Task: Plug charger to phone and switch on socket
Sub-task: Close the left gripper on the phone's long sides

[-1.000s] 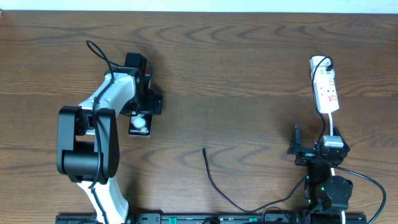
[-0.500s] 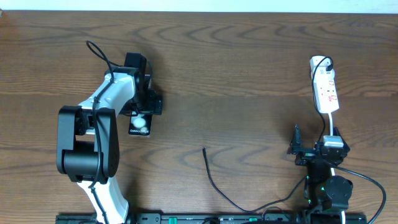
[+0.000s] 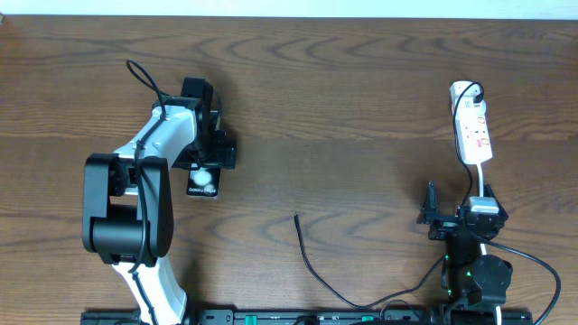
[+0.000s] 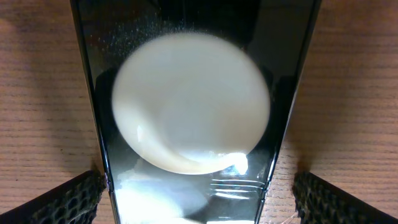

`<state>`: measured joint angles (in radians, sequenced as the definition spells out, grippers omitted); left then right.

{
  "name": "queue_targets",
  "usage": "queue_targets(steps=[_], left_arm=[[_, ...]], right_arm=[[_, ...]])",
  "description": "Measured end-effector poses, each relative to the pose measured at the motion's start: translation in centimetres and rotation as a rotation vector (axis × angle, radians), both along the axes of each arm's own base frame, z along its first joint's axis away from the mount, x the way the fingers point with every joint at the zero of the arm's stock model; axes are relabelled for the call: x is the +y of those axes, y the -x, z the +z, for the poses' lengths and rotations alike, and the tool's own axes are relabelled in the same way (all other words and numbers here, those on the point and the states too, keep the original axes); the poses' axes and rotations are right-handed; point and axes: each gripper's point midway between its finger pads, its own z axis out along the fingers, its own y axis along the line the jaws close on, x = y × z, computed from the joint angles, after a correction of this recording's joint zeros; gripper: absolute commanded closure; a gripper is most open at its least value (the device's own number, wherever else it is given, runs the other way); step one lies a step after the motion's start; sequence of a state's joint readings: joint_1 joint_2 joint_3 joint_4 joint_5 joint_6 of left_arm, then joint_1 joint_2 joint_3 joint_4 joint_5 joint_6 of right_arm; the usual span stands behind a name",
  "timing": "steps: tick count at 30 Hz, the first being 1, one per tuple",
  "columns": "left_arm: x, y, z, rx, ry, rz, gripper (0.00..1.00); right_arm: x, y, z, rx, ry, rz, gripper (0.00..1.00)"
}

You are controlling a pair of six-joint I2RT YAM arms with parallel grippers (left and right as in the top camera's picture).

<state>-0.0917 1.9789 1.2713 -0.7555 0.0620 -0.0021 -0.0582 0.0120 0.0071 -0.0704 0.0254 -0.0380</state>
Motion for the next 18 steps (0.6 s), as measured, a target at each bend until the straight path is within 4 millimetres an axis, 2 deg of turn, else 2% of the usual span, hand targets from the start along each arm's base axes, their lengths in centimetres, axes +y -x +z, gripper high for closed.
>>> queue_targets(steps=[18], left_arm=[[0.13, 0.51, -0.01, 0.020, -0.007, 0.000, 0.02]], right_arm=[[0.00, 0.00, 0.00, 0.000, 0.000, 0.000, 0.01]])
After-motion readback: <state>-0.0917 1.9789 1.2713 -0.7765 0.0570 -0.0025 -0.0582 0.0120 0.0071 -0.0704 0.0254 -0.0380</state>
